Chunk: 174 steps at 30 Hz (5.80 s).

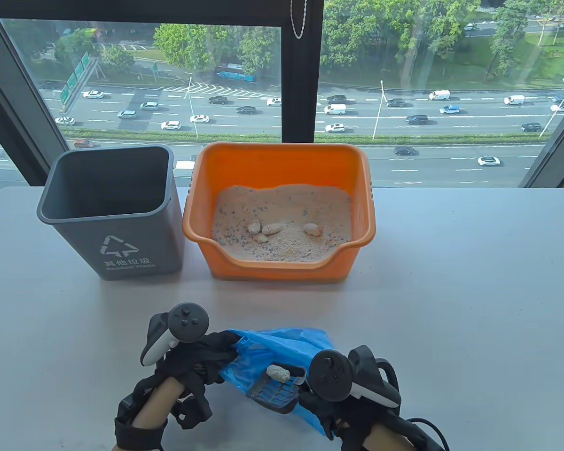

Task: Scoop cat litter

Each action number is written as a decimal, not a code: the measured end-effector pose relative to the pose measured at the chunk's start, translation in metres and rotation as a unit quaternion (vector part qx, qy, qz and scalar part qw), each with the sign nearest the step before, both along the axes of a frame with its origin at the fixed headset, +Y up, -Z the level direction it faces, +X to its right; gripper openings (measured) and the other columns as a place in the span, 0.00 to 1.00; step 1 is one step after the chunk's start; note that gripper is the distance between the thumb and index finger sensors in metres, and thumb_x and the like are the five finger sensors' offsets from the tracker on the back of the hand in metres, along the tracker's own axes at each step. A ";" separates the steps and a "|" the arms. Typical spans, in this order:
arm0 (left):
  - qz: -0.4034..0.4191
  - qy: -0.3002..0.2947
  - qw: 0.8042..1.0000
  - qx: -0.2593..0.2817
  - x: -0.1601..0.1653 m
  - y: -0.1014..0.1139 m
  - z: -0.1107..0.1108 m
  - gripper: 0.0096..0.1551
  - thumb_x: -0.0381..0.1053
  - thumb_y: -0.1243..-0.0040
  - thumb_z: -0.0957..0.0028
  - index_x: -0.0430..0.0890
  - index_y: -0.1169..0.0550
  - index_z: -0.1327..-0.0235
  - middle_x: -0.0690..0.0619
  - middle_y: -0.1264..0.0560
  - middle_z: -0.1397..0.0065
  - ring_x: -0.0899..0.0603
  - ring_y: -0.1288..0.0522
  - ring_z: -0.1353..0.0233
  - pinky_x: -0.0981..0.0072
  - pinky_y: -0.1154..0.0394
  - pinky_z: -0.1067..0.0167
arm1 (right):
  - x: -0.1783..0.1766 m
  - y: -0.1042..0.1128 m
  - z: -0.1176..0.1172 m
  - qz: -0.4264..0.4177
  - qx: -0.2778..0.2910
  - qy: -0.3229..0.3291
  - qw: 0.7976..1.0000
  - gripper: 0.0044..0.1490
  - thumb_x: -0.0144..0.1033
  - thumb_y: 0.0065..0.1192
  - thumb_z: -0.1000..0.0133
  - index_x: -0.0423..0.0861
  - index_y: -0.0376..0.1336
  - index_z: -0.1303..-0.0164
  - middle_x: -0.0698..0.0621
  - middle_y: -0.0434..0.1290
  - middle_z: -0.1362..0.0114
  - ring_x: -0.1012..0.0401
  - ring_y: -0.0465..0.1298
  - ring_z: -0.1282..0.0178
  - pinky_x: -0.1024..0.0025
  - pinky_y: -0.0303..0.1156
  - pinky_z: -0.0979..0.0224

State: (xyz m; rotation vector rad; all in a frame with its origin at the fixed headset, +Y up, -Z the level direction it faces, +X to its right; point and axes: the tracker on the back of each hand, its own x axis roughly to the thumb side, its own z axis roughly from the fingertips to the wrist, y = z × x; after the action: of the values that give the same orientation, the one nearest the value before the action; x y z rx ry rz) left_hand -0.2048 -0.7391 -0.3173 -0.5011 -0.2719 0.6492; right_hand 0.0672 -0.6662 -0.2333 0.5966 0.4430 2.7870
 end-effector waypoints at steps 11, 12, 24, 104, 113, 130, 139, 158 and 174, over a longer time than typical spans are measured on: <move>-0.008 -0.041 0.999 -0.013 0.015 -0.002 0.005 0.20 0.45 0.44 0.42 0.56 0.26 0.37 0.43 0.25 0.38 0.52 0.17 0.63 0.65 0.21 0.62 | -0.011 0.017 -0.065 0.078 0.001 -0.050 0.996 0.35 0.45 0.68 0.51 0.31 0.71 0.44 0.32 0.78 0.53 0.67 0.74 0.85 0.61 0.78 0.67; -0.011 -0.044 0.999 -0.012 0.016 -0.002 0.005 0.20 0.45 0.44 0.42 0.56 0.26 0.37 0.43 0.25 0.38 0.52 0.16 0.63 0.65 0.20 0.62 | -0.014 0.018 -0.068 0.093 -0.025 -0.042 0.995 0.35 0.44 0.69 0.51 0.31 0.71 0.44 0.32 0.78 0.53 0.66 0.74 0.84 0.60 0.78 0.67; -0.013 -0.042 0.999 -0.020 0.017 -0.004 0.006 0.21 0.46 0.44 0.42 0.56 0.28 0.36 0.43 0.26 0.38 0.55 0.17 0.67 0.69 0.21 0.66 | 0.006 0.028 -0.061 0.112 -0.041 -0.037 0.992 0.33 0.45 0.70 0.51 0.35 0.73 0.44 0.32 0.78 0.51 0.65 0.75 0.84 0.59 0.78 0.66; -0.032 -0.033 0.998 -0.046 0.016 -0.012 0.003 0.21 0.46 0.45 0.42 0.54 0.28 0.34 0.41 0.28 0.36 0.54 0.17 0.66 0.69 0.21 0.66 | -0.059 0.002 -0.231 -0.004 0.191 -0.280 0.941 0.40 0.47 0.56 0.48 0.30 0.60 0.37 0.41 0.76 0.54 0.73 0.72 0.84 0.70 0.79 0.72; -0.029 -0.034 0.998 -0.038 0.016 -0.012 0.003 0.22 0.46 0.45 0.42 0.54 0.28 0.34 0.41 0.29 0.35 0.54 0.17 0.66 0.69 0.21 0.66 | -0.048 0.006 -0.213 -0.025 0.243 -0.283 0.927 0.39 0.47 0.57 0.48 0.31 0.60 0.37 0.40 0.76 0.53 0.73 0.73 0.84 0.69 0.80 0.70; -0.023 -0.034 0.999 -0.029 0.016 -0.011 0.003 0.21 0.45 0.45 0.42 0.54 0.28 0.34 0.40 0.29 0.34 0.53 0.17 0.65 0.68 0.21 0.65 | -0.042 0.020 -0.183 -0.010 0.239 -0.263 0.935 0.38 0.47 0.58 0.48 0.32 0.62 0.38 0.40 0.76 0.54 0.73 0.73 0.84 0.69 0.80 0.70; -0.038 -0.031 0.999 -0.019 0.018 -0.012 0.005 0.21 0.45 0.45 0.42 0.54 0.28 0.34 0.40 0.29 0.34 0.53 0.17 0.65 0.68 0.21 0.65 | -0.031 0.051 -0.115 -0.049 0.212 -0.195 0.956 0.38 0.46 0.59 0.48 0.31 0.62 0.37 0.39 0.76 0.53 0.72 0.73 0.84 0.68 0.80 0.69; -0.021 -0.013 0.999 -0.021 0.013 -0.011 0.003 0.22 0.45 0.45 0.42 0.54 0.29 0.34 0.40 0.29 0.34 0.54 0.17 0.65 0.68 0.21 0.65 | 0.021 0.050 0.009 -0.010 0.070 -0.022 0.997 0.38 0.44 0.64 0.49 0.31 0.63 0.37 0.36 0.76 0.52 0.68 0.74 0.82 0.63 0.79 0.66; -0.003 -0.027 0.999 -0.019 0.014 -0.010 0.003 0.21 0.46 0.45 0.42 0.55 0.29 0.34 0.40 0.29 0.34 0.54 0.17 0.65 0.68 0.21 0.65 | -0.031 0.029 -0.051 0.125 0.026 0.033 0.991 0.35 0.45 0.69 0.52 0.36 0.70 0.41 0.35 0.79 0.52 0.66 0.76 0.84 0.61 0.79 0.67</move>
State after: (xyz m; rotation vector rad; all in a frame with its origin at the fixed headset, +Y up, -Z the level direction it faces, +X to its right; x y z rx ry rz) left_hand -0.1907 -0.7489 -0.3139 -0.5570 -0.3089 0.6363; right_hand 0.0359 -0.6374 -0.2841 0.6912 0.4892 3.0310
